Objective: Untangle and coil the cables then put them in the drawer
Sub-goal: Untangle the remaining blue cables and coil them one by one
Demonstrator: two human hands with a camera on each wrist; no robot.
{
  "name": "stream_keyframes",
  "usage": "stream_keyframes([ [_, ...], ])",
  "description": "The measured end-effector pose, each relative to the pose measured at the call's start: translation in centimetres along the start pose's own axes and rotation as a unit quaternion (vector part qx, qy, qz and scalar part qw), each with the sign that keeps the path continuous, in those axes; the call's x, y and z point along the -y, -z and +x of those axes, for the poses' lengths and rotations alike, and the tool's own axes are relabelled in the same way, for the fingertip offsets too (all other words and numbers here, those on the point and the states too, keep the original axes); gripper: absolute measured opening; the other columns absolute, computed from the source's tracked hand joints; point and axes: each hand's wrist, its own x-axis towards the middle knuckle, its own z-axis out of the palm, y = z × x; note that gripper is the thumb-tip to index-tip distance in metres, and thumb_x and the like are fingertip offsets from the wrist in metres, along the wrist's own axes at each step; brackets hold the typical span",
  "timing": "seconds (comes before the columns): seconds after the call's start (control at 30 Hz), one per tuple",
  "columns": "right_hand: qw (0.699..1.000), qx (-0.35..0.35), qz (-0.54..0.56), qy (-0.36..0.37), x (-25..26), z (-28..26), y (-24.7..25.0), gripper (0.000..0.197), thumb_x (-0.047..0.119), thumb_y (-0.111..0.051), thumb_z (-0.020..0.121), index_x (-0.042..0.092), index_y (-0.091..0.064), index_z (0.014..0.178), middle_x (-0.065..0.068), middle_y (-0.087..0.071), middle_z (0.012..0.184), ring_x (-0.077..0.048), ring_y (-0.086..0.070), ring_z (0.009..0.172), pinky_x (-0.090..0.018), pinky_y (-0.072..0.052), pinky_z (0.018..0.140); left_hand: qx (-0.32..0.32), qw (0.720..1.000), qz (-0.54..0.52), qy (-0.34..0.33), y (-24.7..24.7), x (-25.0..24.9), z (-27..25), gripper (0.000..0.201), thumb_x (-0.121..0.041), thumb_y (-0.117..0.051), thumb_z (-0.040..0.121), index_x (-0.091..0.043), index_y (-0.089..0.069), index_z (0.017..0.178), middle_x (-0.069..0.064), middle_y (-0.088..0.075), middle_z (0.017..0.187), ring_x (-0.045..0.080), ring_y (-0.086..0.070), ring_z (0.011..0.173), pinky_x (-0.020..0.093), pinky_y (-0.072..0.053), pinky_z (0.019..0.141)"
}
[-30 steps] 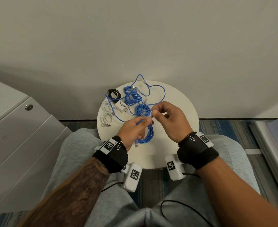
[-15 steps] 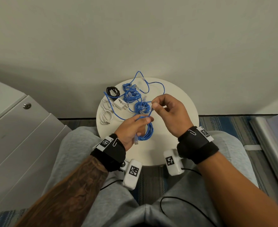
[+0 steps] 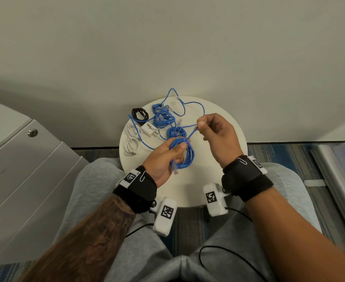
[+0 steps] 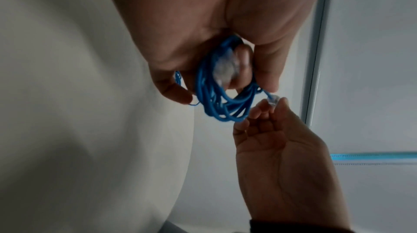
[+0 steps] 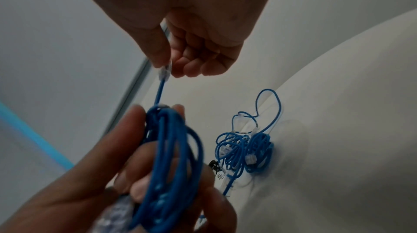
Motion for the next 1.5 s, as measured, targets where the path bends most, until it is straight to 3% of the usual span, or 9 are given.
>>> stream_keyframes([
  [0.13,0.996,-0.052,0.036,-0.058,-0.1,0.5,0.8,0.011,0.004,-0.060,0.092,0.014,-0.057,0.093,-0.005,-0.065,0.076,-0.010,-0.055,0.066,-0.020,-0.046,0.061,0.016,1.000,0.016,0.004,0.3,-0.3,0.1,0.017,-0.013,-0.050,0.098,-0.015,-0.058,0.113,0.000,-0.048,0.073,0.013,-0.046,0.069,0.024,-0.046,0.056],
  [0.23,0.997,0.009,-0.030,-0.070,-0.6,0.0,0.6,0.006,0.009,-0.058,0.096,0.014,-0.060,0.092,-0.001,-0.068,0.075,-0.007,-0.058,0.065,-0.016,-0.045,0.060,0.020,1.000,0.011,0.007,0.6,-0.4,0.1,0.023,-0.012,-0.053,0.096,-0.013,-0.063,0.116,0.000,-0.053,0.080,0.012,-0.052,0.073,0.034,-0.052,0.066],
  [0.37,0.983,0.111,-0.076,-0.124,-1.4,-1.0,-0.7,0.034,0.040,-0.047,0.104,0.015,-0.069,0.095,-0.007,-0.075,0.089,-0.020,-0.070,0.081,-0.036,-0.058,0.072,-0.008,1.000,0.015,-0.003,1.0,-0.3,0.2,0.031,-0.015,-0.055,0.096,-0.008,-0.062,0.125,0.001,-0.055,0.083,0.010,-0.054,0.078,0.045,-0.054,0.076],
  [0.57,0.971,0.174,-0.098,-0.129,-1.4,-1.7,-1.3,0.037,0.041,-0.050,0.102,0.009,-0.067,0.094,-0.008,-0.071,0.087,-0.014,-0.062,0.079,-0.039,-0.054,0.081,-0.064,0.990,0.116,-0.045,1.3,-0.4,0.1,0.020,-0.020,-0.055,0.098,-0.020,-0.069,0.113,-0.002,-0.058,0.076,0.011,-0.056,0.070,0.035,-0.055,0.068],
  [0.73,0.955,0.226,0.004,-0.193,-1.1,-1.7,-1.0,0.036,0.037,-0.041,0.106,0.016,-0.070,0.109,-0.001,-0.076,0.096,-0.023,-0.071,0.093,-0.038,-0.054,0.091,-0.003,0.950,0.288,-0.122,1.8,-0.5,0.5,0.049,-0.007,-0.052,0.098,-0.040,-0.052,0.134,-0.004,-0.057,0.124,0.010,-0.063,0.101,0.031,-0.055,0.084],
  [0.83,0.949,0.228,0.028,-0.214,-1.1,-1.9,-1.0,0.035,0.032,-0.042,0.106,0.011,-0.070,0.109,0.000,-0.074,0.093,-0.017,-0.069,0.089,-0.041,-0.054,0.093,0.005,0.903,0.391,-0.181,2.1,-0.3,0.7,0.041,-0.009,-0.053,0.097,-0.032,-0.058,0.130,-0.006,-0.056,0.117,0.015,-0.060,0.112,0.037,-0.050,0.098],
  [1.07,0.943,0.250,0.065,-0.208,-1.0,-1.6,-0.6,0.020,0.024,-0.067,0.094,0.013,-0.071,0.111,-0.013,-0.071,0.103,-0.021,-0.067,0.096,-0.039,-0.054,0.096,-0.090,0.840,0.464,-0.266,1.8,-0.3,0.6,0.029,-0.016,-0.057,0.096,-0.020,-0.062,0.125,-0.001,-0.060,0.118,0.011,-0.059,0.110,0.033,-0.050,0.097],
  [1.23,0.963,0.145,0.125,-0.189,-1.3,-1.5,-1.1,0.030,0.008,-0.068,0.092,0.001,-0.061,0.120,-0.016,-0.070,0.087,-0.017,-0.068,0.079,-0.030,-0.057,0.080,-0.115,0.829,0.473,-0.276,1.7,-0.4,0.9,0.024,-0.022,-0.056,0.097,-0.016,-0.061,0.119,-0.002,-0.063,0.111,0.013,-0.059,0.103,0.034,-0.049,0.093],
  [1.5,0.964,0.189,0.102,-0.155,-0.9,-2.0,-1.0,0.028,0.004,-0.070,0.089,0.000,-0.060,0.114,-0.006,-0.073,0.087,-0.016,-0.070,0.080,-0.026,-0.056,0.076,-0.106,0.826,0.501,-0.235,2.1,-0.5,0.9,0.024,-0.039,-0.050,0.098,-0.020,-0.060,0.107,-0.005,-0.063,0.094,0.014,-0.059,0.087,0.036,-0.052,0.078],
])
